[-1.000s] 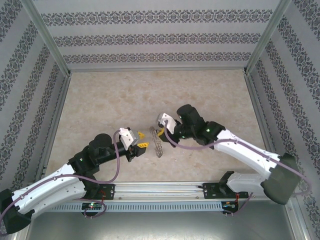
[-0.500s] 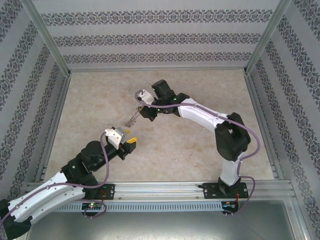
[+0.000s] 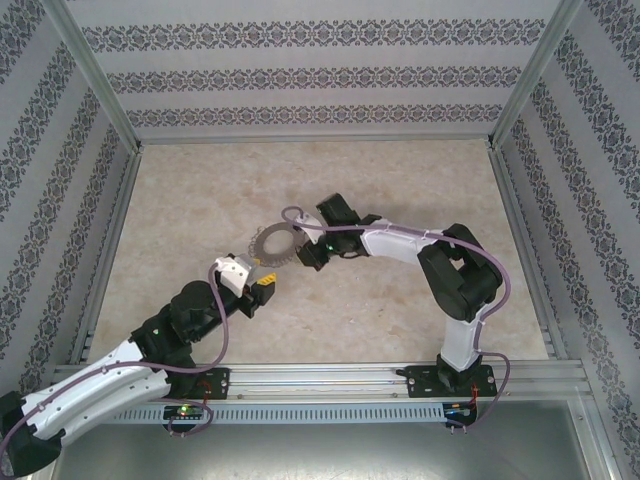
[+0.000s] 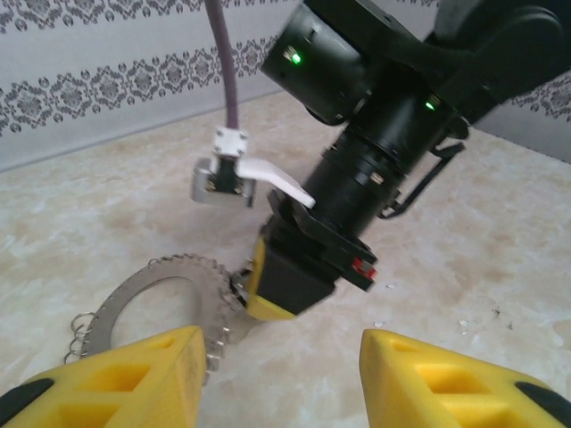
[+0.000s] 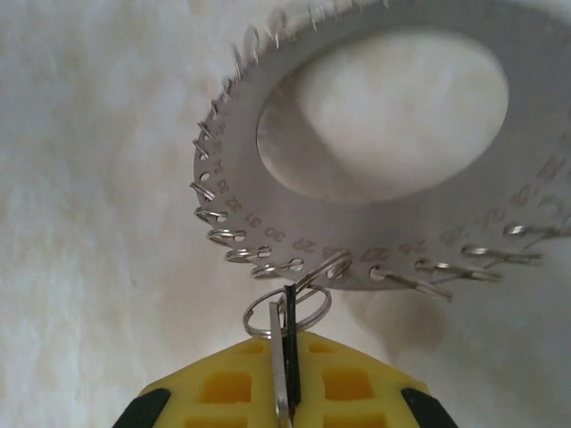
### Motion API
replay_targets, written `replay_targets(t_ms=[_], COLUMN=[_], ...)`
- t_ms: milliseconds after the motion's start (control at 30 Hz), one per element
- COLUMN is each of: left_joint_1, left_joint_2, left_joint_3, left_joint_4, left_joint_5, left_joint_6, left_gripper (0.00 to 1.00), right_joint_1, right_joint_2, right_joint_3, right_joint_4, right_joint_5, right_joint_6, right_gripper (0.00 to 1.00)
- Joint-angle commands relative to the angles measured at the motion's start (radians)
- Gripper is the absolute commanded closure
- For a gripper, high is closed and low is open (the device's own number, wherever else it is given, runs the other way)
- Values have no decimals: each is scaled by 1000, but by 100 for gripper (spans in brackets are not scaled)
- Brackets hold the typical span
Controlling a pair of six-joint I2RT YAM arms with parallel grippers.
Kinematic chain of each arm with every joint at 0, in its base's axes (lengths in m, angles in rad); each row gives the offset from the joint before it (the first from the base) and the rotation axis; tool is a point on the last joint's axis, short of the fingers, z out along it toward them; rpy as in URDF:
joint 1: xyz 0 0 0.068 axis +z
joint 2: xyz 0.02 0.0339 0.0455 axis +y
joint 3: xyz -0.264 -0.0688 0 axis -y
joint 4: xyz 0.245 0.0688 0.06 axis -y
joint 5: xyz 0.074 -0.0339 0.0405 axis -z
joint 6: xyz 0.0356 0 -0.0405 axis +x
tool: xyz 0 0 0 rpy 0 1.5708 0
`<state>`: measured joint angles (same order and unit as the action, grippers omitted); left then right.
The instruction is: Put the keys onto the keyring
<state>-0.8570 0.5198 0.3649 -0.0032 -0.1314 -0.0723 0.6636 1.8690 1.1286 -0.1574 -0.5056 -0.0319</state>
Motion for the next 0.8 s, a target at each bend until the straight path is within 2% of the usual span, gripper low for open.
replay_targets(t_ms=[0,100,233,300,367,467,500,533,633,767], left_joint_1=[4,5,6,11,29,85,106,132,242,466], left_joint_2=[56,117,181,194,218,292,321,353,452,621], left_joint_3=[34,45,45,46,53,96,112,129,178,316], left_joint_4=[80,116,146,149,155,147,155,163,198,161], left_joint_5=[18,32,43,30,38,110,133,154,218,242], left_joint_6=[33,23,-35,-47,-53,-79,-91,-105,-131,-168], left_gripper=[48,45,40,35,28,16,1,0,0,0], right_joint_1=[6,13,23,22,21,16,9,-4,-94,-296], right_joint_2=[-40,-58,-151,-215,-295,-436,-493,-542,-685,-782], right_joint_3=[-88,-158,-274,-320,-348,-355,-350,-345,-354,-410], right_joint_4=[101,145,183,176,145,55,21,-5,-21,73], right_joint_5=[-17,-9,58,94,130,186,211,237,262,227], right_joint_6=[76,115,131,131,119,86,69,52,5,3], right_gripper=[100,93,79,73,62,35,24,4,2,2])
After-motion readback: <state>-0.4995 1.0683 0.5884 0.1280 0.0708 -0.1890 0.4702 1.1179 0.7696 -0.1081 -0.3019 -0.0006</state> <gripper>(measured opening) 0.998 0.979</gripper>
